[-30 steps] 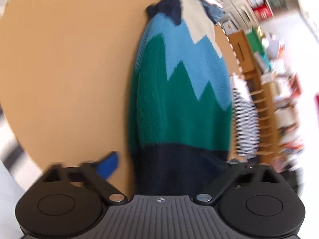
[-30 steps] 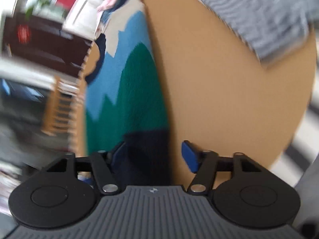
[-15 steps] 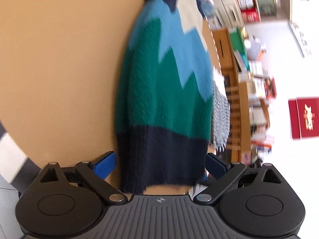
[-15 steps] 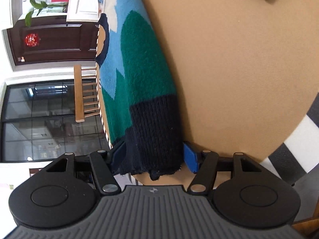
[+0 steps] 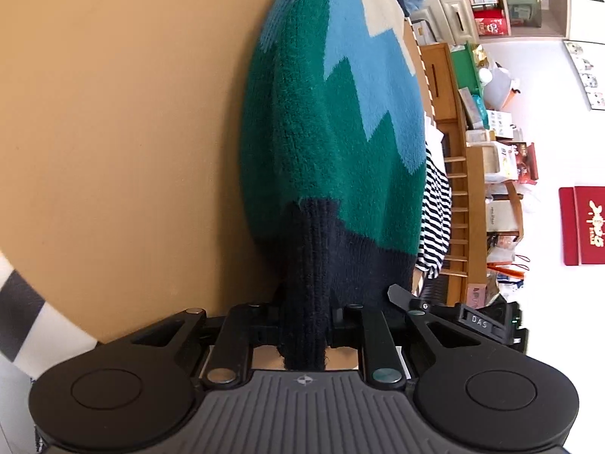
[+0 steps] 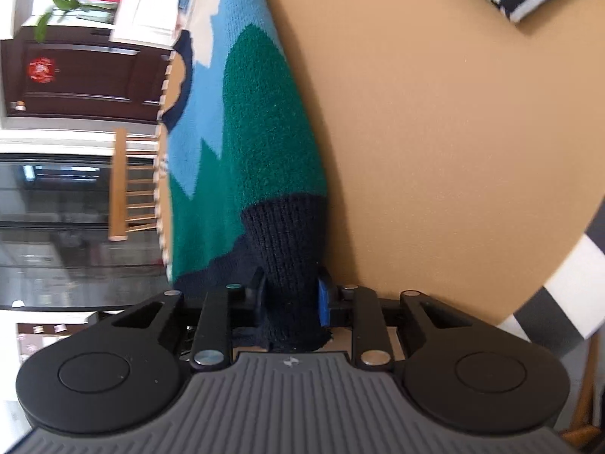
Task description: Fold clothes
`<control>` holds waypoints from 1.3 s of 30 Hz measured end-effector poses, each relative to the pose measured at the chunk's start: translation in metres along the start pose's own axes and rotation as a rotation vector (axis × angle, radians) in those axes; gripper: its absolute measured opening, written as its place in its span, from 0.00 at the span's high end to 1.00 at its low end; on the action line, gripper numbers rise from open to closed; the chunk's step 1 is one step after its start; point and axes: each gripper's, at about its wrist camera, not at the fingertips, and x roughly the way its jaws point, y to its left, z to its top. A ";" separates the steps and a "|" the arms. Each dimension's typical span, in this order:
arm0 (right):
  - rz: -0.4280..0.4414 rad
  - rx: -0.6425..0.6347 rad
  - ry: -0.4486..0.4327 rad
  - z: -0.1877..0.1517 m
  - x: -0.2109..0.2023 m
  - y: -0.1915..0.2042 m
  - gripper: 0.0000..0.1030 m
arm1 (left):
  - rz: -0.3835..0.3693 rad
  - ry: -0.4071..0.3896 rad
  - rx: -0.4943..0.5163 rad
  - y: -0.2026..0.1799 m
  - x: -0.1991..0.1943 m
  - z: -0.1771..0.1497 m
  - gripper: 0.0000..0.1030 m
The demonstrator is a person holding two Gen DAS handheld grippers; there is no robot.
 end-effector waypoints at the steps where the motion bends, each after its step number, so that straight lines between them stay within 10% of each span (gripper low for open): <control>1: 0.015 -0.006 -0.003 -0.001 -0.005 0.001 0.77 | 0.005 -0.006 0.011 -0.003 -0.003 -0.001 0.81; 10: -0.036 0.063 0.231 -0.058 -0.037 -0.004 0.79 | -0.001 0.150 -0.209 -0.005 -0.058 -0.059 0.82; 14: 0.094 0.111 0.223 -0.069 -0.076 0.019 0.79 | -0.180 0.076 -0.456 -0.012 -0.100 -0.081 0.82; 21: 0.207 -0.062 -0.052 0.065 -0.075 0.120 0.79 | -0.290 -0.162 -0.374 -0.095 -0.108 0.054 0.81; 26: 0.094 0.128 -0.179 0.179 -0.004 0.123 0.79 | -0.186 -0.273 -0.491 -0.103 -0.043 0.181 0.81; 39: 0.010 0.390 -0.205 0.263 0.112 0.077 0.65 | -0.172 -0.201 -0.639 -0.035 0.045 0.299 0.74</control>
